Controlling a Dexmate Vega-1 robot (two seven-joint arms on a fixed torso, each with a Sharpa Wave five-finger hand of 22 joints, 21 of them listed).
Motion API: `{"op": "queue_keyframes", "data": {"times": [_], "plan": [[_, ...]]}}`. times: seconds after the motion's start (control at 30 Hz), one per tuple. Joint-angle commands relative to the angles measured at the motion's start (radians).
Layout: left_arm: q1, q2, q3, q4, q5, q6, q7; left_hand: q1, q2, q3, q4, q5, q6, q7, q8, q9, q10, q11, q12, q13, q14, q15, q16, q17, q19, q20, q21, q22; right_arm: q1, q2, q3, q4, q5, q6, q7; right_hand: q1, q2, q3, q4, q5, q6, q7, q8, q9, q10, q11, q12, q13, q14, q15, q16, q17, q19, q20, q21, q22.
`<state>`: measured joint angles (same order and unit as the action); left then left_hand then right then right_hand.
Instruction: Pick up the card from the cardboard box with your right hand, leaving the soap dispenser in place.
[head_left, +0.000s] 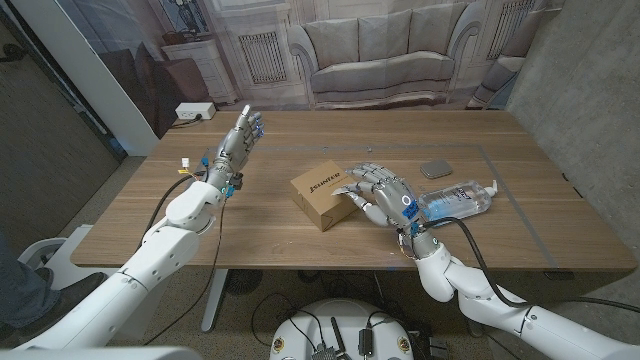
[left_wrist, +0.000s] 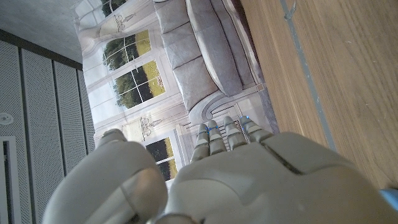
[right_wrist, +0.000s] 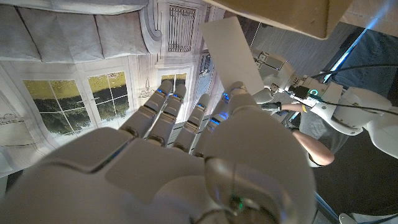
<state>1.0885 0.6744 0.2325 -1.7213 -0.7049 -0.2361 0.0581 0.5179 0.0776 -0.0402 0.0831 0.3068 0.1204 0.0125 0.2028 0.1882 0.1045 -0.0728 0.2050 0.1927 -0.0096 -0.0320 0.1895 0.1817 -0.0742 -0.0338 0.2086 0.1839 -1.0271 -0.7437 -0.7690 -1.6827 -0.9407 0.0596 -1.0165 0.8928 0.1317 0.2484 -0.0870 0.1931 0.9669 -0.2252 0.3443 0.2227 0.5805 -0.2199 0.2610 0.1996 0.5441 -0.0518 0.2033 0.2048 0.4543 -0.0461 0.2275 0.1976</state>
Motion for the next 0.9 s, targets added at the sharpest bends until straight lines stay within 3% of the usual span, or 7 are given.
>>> {"op": "queue_keyframes", "data": {"times": [0.03, 0.9], "plan": [[0.012, 0.005, -0.011, -0.005, -0.008, -0.007, -0.005, 0.001, 0.005, -0.007, 0.002, -0.001, 0.007, -0.005, 0.0, 0.003, 0.002, -0.007, 0.002, 0.003, -0.005, -0.007, -0.002, 0.002, -0.007, -0.053, -0.002, 0.002, -0.006, 0.002, 0.017, -0.016, -0.003, -0.022, 0.003, 0.006, 0.003, -0.001, -0.005, -0.001, 0.01, 0.0, 0.004, 0.003, 0.008, 0.005, 0.002, 0.003, 0.012, -0.135, 0.004, 0.002, 0.006, -0.073, 0.004, 0.005], [0.031, -0.002, -0.023, 0.019, -0.026, -0.039, -0.029, 0.003, 0.008, -0.01, 0.002, -0.001, 0.006, -0.005, 0.0, 0.003, 0.002, -0.005, 0.002, 0.003, -0.005, -0.006, -0.002, 0.002, -0.007, -0.051, -0.002, 0.002, -0.012, -0.024, 0.047, -0.089, -0.027, -0.056, 0.039, 0.007, 0.003, -0.002, -0.007, -0.002, 0.014, 0.0, 0.004, 0.0, 0.011, 0.005, 0.0, 0.002, 0.013, -0.135, 0.003, 0.003, 0.006, -0.073, 0.004, 0.005]]}}
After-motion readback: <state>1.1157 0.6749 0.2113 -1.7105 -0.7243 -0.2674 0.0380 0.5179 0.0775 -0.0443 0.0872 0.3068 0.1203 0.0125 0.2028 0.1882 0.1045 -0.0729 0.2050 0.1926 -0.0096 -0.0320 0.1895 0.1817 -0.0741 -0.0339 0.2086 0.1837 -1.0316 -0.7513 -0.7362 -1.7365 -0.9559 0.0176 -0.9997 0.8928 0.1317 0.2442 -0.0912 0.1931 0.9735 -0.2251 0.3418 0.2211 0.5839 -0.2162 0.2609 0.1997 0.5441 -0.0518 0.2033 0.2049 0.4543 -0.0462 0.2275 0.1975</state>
